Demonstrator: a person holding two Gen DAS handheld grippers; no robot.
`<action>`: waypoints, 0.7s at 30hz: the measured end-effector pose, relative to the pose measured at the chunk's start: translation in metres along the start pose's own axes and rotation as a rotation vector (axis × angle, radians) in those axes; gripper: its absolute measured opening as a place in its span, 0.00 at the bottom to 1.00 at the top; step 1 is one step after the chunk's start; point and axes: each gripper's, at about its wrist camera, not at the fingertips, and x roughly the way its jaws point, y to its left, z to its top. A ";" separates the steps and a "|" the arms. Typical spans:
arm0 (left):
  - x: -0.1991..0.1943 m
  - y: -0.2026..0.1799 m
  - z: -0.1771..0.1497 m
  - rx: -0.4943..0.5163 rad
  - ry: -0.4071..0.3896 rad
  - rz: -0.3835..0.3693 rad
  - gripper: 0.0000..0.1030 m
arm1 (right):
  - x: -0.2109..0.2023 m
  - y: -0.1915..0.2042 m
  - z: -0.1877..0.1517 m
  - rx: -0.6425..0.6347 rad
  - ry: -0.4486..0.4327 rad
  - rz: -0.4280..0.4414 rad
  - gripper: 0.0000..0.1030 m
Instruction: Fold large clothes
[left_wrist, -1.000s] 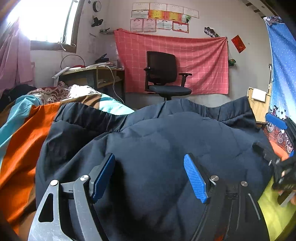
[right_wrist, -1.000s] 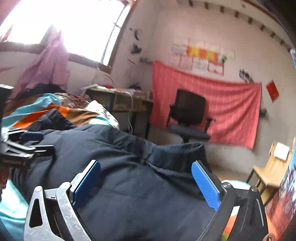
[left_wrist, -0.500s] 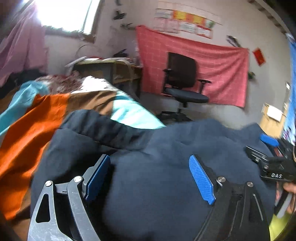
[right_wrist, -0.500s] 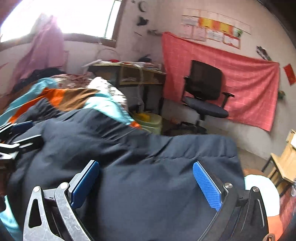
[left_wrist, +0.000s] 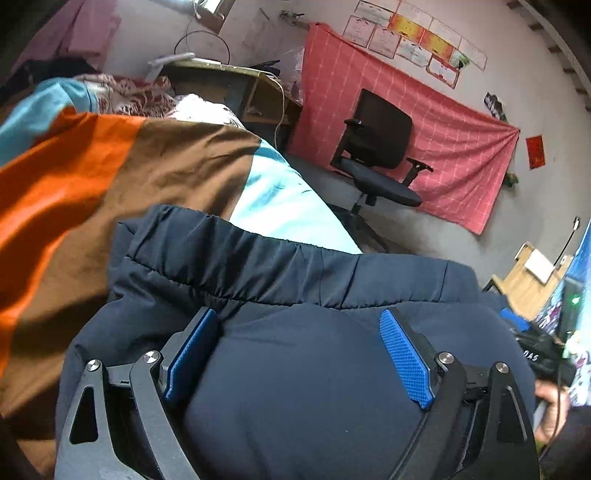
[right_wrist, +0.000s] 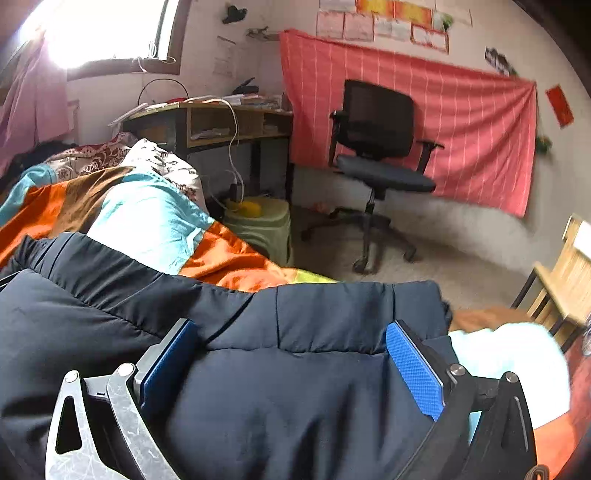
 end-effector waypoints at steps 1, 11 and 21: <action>0.000 0.001 0.000 -0.007 -0.007 -0.008 0.84 | 0.003 -0.002 0.001 0.012 0.009 0.012 1.00; -0.005 -0.002 -0.007 -0.017 -0.072 -0.028 0.84 | 0.024 -0.024 -0.004 0.124 0.037 0.125 1.00; -0.006 -0.002 -0.010 -0.019 -0.078 -0.031 0.84 | 0.023 -0.026 -0.009 0.143 0.027 0.141 1.00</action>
